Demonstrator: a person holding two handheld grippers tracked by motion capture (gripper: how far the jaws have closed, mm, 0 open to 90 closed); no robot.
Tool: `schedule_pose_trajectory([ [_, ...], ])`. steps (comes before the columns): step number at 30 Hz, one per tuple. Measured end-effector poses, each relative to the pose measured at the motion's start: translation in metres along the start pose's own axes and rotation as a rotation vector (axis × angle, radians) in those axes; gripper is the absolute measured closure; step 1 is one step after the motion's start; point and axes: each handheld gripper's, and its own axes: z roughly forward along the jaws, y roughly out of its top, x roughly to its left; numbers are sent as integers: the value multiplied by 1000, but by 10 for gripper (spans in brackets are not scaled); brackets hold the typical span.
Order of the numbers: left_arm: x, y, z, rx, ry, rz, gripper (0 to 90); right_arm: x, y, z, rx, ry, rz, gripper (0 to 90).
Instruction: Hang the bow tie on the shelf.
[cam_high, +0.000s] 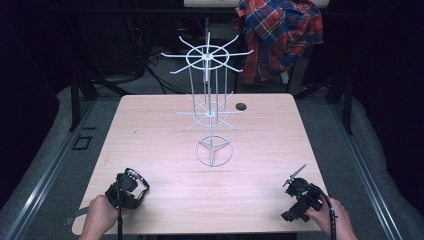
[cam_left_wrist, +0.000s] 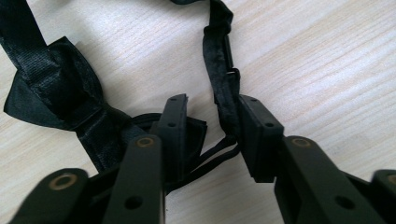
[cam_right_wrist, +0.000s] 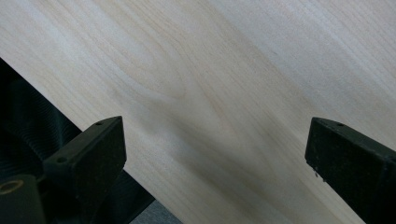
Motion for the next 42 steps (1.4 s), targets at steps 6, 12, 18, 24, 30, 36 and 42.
schedule_pose_trajectory([
  [6,2,0,-1,-4,-6,1,747,2,-2,5,-50,16,45,48],
  [12,3,-2,-5,-36,-8,3,837,0,0,1,4,2,5,48],
  [18,6,-3,-11,-71,-13,-7,853,-1,1,0,21,1,-10,48],
  [24,7,-4,-14,-94,-9,-8,861,0,0,2,-7,6,12,48],
  [30,9,-6,-21,-137,-5,-13,870,0,0,1,-9,14,6,48],
  [36,14,-8,-33,-223,2,-42,873,-4,0,-1,-3,-3,8,48],
  [42,18,-13,-48,-311,2,-85,876,0,-4,-6,-37,-12,13,47],
])
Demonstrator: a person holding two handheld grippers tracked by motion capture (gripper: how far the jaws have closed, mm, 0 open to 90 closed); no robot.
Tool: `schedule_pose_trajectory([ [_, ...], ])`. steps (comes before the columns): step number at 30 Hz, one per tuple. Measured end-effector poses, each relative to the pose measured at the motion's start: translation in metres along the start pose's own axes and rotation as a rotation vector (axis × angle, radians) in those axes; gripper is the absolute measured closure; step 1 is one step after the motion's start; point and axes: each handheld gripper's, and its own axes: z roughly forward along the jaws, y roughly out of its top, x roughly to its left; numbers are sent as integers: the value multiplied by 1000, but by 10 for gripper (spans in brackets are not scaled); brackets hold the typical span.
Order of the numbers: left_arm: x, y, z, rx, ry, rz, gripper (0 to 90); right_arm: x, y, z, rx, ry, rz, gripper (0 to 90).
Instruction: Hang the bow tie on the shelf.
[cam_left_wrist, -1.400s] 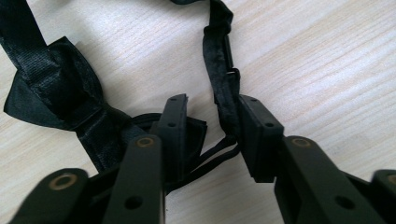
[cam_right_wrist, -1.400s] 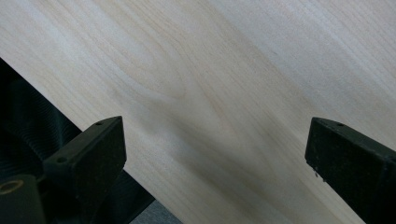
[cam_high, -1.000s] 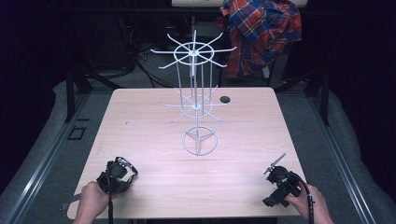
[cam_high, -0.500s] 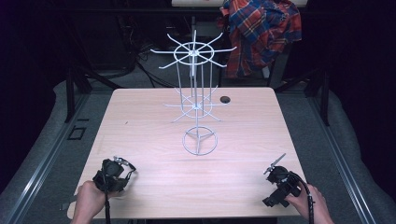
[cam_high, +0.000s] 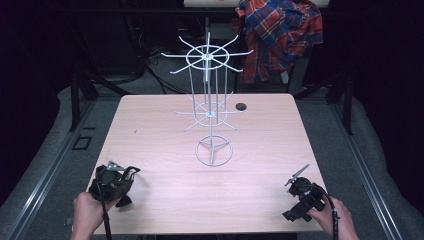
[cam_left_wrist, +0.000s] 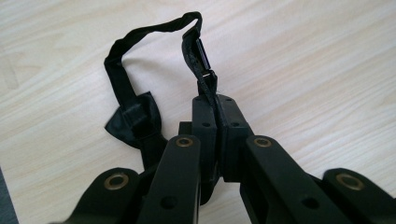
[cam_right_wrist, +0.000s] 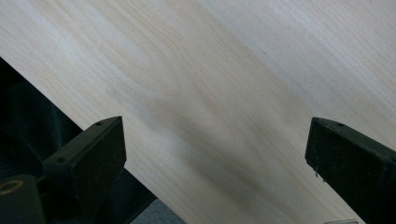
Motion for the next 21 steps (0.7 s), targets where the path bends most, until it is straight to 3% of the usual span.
schedule_pose_trajectory([
  [1,2,0,-3,-31,-5,-21,876,-1,1,-2,20,-5,-18,47],
  [3,7,3,-9,-76,-31,-57,879,-1,0,0,-19,14,-2,47],
  [8,8,8,-20,-141,-72,-81,880,-3,1,-3,7,3,-15,47],
  [13,2,13,-24,-165,-96,-61,880,-2,3,-1,-31,8,-18,46],
  [16,0,16,-26,-176,-111,-57,880,-3,5,1,-29,22,-15,46],
  [21,-2,18,-30,-190,-122,-39,880,-1,3,-2,-26,-1,-10,45],
])
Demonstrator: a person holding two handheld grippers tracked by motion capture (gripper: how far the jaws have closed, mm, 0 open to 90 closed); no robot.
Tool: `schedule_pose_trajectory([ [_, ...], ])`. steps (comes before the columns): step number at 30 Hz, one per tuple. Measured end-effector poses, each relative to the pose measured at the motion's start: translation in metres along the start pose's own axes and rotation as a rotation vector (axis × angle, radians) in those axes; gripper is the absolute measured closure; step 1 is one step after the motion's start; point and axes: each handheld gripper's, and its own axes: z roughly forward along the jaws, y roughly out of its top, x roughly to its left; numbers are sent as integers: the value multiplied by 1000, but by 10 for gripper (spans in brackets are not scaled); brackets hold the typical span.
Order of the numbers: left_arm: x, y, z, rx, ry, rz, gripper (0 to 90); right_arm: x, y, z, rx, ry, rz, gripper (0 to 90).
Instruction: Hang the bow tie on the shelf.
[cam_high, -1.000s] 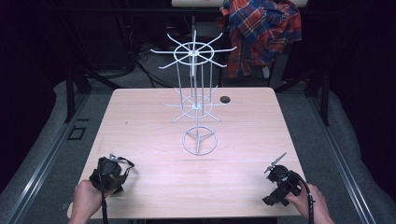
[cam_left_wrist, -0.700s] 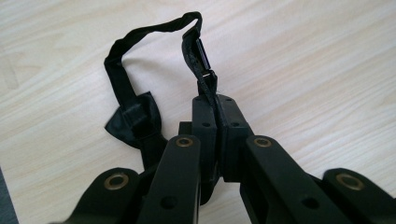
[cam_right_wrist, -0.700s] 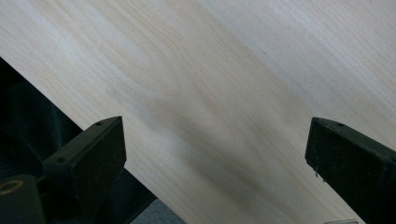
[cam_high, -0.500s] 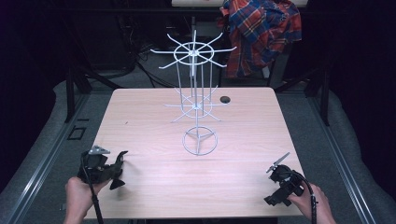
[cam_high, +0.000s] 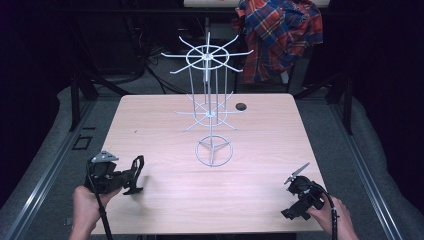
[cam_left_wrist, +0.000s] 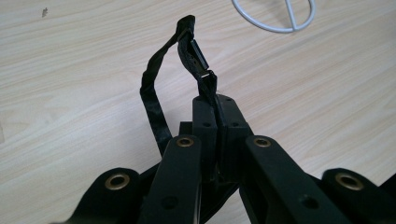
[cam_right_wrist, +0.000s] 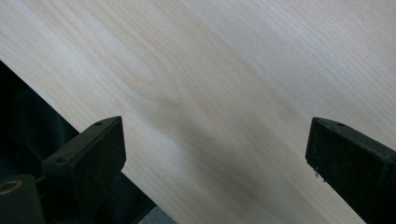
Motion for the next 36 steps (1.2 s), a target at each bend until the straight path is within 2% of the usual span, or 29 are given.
schedule_pose_trajectory([
  [2,-1,1,-2,-6,-5,2,880,2,-1,-1,-2,7,6,45],
  [5,1,5,-3,-28,-7,-3,880,3,-1,-2,7,-15,-10,45],
  [7,2,9,-2,-35,-17,-8,880,3,-2,0,-10,0,8,45],
  [13,0,15,0,-47,-31,-8,880,0,-3,0,-2,-1,11,45],
  [17,-1,22,-1,-70,-41,-9,880,1,-3,-2,-12,-8,0,45],
  [18,-1,25,0,-93,-47,-20,879,1,-2,-3,-3,-9,-1,45],
  [21,0,28,1,-98,-50,-15,880,1,-2,-2,-13,-13,-3,45],
  [22,2,30,2,-107,-58,-25,880,0,-2,-2,-12,-9,-5,45],
  [25,3,33,3,-112,-65,-26,880,0,-2,1,-32,-1,18,45],
  [27,2,36,3,-118,-70,-21,880,-1,-1,0,-9,2,14,45],
  [36,-3,53,1,-150,-83,1,880,1,-2,0,-13,-15,13,45],
])
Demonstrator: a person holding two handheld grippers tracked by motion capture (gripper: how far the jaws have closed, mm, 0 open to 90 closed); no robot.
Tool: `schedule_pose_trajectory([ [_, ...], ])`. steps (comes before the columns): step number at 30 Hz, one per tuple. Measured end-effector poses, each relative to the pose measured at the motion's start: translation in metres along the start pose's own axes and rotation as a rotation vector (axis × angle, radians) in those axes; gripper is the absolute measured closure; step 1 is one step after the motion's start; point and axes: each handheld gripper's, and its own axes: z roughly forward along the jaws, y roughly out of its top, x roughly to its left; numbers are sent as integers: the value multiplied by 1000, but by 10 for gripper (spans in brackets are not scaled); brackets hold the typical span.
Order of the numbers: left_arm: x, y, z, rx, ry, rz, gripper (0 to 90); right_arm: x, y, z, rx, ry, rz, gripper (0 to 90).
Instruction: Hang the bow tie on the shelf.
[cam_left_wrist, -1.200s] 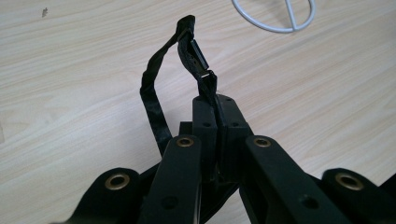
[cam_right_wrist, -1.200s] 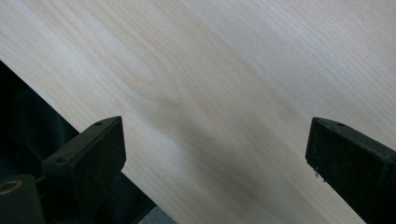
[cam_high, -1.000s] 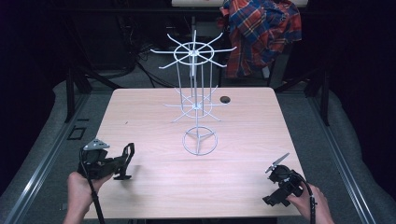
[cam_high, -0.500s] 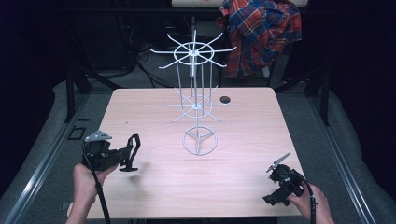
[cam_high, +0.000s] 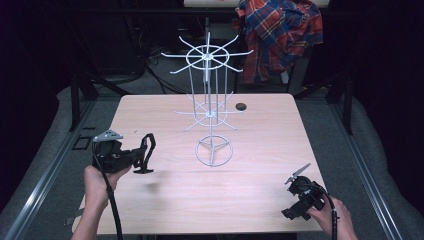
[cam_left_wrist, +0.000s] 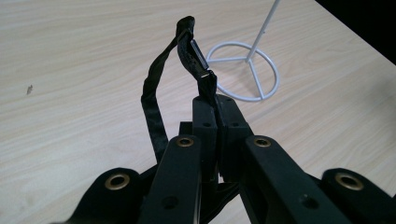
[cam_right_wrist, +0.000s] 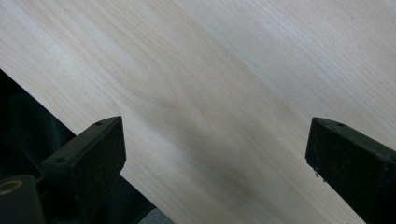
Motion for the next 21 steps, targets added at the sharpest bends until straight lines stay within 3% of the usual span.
schedule_pose_trajectory([
  [5,0,6,3,-18,-1,-4,879,-2,1,-1,18,7,-13,46],
  [6,0,9,5,-23,-2,-6,880,-1,-1,2,-15,7,15,46],
  [8,-1,10,6,-23,0,-3,879,-1,-1,2,-15,7,14,46],
  [9,-2,12,7,-22,0,-1,879,-3,0,0,21,-5,-14,46],
  [14,-8,20,16,-29,-15,11,879,-3,-1,2,-1,12,10,46],
  [15,-10,22,17,-31,-14,14,880,-4,0,0,23,1,-13,46],
  [17,-11,24,17,-36,-18,18,880,-4,0,0,25,-10,-13,46],
  [18,-12,25,18,-41,-20,21,879,-3,0,1,16,2,3,46],
  [21,-17,31,19,-45,-28,30,880,-3,1,1,25,10,-7,46],
])
